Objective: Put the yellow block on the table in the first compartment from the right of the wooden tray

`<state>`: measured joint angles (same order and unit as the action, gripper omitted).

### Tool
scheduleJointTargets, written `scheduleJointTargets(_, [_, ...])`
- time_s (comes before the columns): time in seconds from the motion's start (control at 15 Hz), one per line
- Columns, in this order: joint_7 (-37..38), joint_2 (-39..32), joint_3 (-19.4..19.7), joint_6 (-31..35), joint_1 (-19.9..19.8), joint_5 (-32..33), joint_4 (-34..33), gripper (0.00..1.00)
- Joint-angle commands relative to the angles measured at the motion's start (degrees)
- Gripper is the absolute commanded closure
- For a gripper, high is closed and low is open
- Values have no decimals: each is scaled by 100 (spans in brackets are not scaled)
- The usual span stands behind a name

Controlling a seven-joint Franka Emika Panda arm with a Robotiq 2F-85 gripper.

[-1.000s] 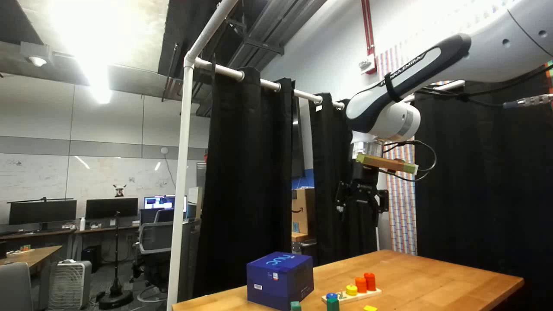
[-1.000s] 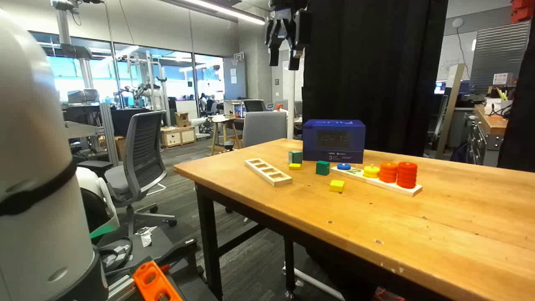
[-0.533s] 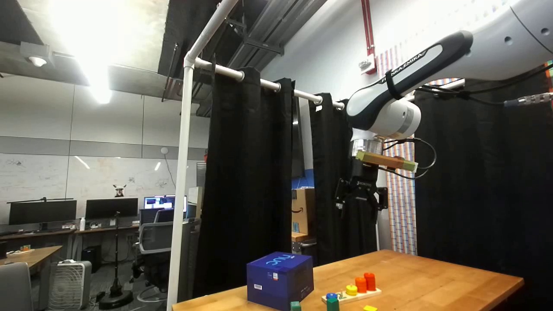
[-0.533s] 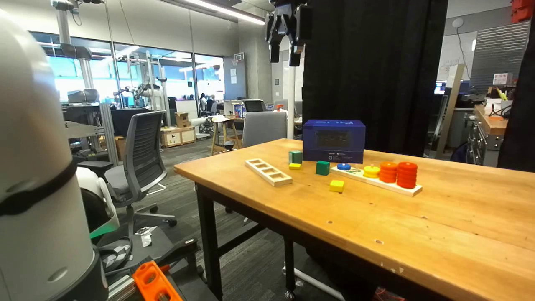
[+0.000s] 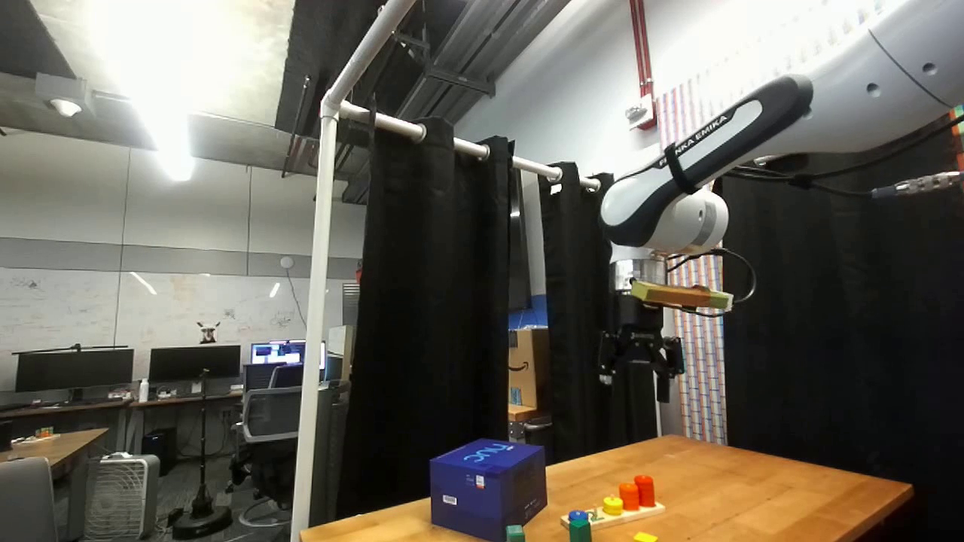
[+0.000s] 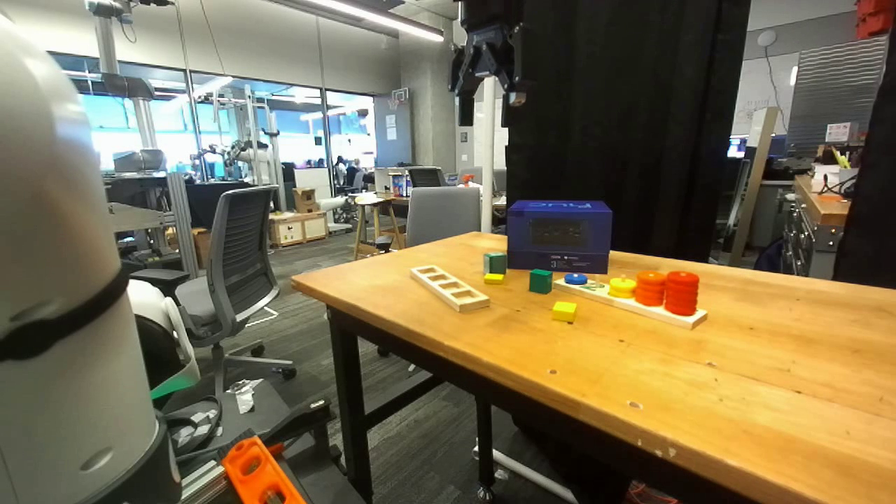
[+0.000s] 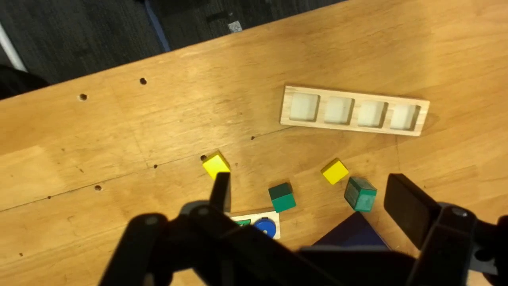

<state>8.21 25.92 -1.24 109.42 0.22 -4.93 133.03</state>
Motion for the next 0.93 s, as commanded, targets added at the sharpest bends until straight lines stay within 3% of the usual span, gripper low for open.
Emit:
scheduleJointTargets(0.0, [-500,-281,0,146,-28,434,11,0])
scheduleJointTargets(0.87, [-2512,-1645,292,1332,-37,1282,224,0])
